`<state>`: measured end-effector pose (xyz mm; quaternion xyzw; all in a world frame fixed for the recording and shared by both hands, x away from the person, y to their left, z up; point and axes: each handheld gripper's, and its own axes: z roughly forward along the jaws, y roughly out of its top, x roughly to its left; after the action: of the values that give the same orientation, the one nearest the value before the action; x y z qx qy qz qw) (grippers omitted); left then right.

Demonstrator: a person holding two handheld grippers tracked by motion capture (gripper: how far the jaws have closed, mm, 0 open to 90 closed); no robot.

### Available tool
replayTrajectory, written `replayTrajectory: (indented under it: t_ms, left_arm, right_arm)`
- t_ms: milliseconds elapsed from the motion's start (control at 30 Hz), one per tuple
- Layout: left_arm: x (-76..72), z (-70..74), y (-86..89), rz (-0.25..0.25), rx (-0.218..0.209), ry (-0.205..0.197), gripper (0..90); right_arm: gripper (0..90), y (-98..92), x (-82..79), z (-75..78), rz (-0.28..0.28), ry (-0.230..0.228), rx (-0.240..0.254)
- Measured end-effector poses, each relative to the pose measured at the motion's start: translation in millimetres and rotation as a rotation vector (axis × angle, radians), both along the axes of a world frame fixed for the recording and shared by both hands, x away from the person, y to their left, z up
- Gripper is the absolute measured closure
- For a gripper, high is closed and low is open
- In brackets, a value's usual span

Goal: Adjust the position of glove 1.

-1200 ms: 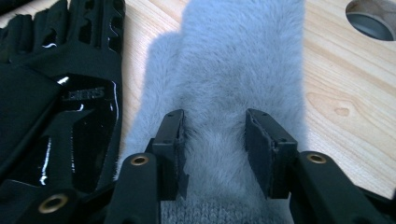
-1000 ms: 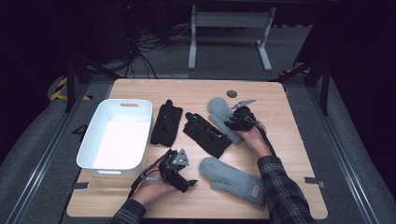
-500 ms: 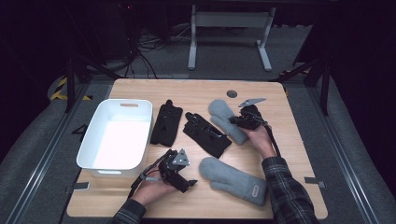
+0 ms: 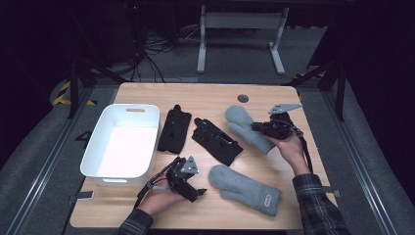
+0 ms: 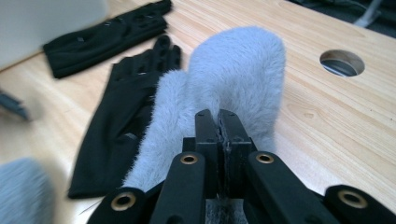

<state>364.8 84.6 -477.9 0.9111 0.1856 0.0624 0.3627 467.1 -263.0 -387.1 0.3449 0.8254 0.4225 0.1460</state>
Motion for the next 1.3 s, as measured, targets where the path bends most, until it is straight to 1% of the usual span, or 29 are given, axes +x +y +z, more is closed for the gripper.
replayTrajectory:
  t_ms: [133,233,333,433,500,600,733,900,1067,1200,1300]
  left_arm:
    - [-0.1,0.0,0.0,0.001,0.0,0.0,0.3]
    - [-0.1,0.0,-0.1,0.001,0.001,-0.001,0.3]
    - [-0.2,0.0,-0.1,0.003,0.002,-0.001,0.2]
    - [0.0,0.1,0.0,0.0,0.004,-0.003,0.2]
    - [-0.1,0.0,-0.1,0.002,0.002,-0.002,0.2]
    - [-0.2,-0.1,-0.2,0.003,0.0,-0.001,0.1]
    - [-0.2,-0.1,-0.2,0.003,0.0,-0.001,0.1]
    - [-0.2,-0.1,-0.2,0.003,0.001,-0.001,0.1]
    - [-0.1,0.0,-0.1,0.002,0.002,-0.002,0.1]
    - [-0.1,0.0,-0.1,0.003,0.002,-0.001,0.1]
    - [-0.1,0.0,-0.1,0.003,0.002,-0.001,0.1]
  right_arm:
    - [88.6,-6.8,-19.8,7.2,0.035,-0.02,0.009]
    - [88.6,-9.4,-30.9,10.1,0.051,-0.029,0.021]
    - [88.6,-10.4,-44.2,12.6,0.079,-0.03,0.042]
    - [88.6,-9.3,-56.0,12.8,0.113,-0.031,0.048]
    - [88.6,-8.2,-64.4,12.3,0.138,-0.028,0.045]
    - [88.6,-6.7,-76.7,10.9,0.178,-0.019,0.058]
    - [88.6,-2.0,-95.0,8.4,0.244,-0.009,0.06]
    - [88.6,1.2,-109.8,4.5,0.309,0.016,0.076]
    - [88.5,2.5,-124.0,4.9,0.376,0.032,0.087]
    - [88.5,2.0,-135.0,4.0,0.409,0.037,0.089]
    - [88.5,1.9,-142.3,2.4,0.421,0.035,0.084]
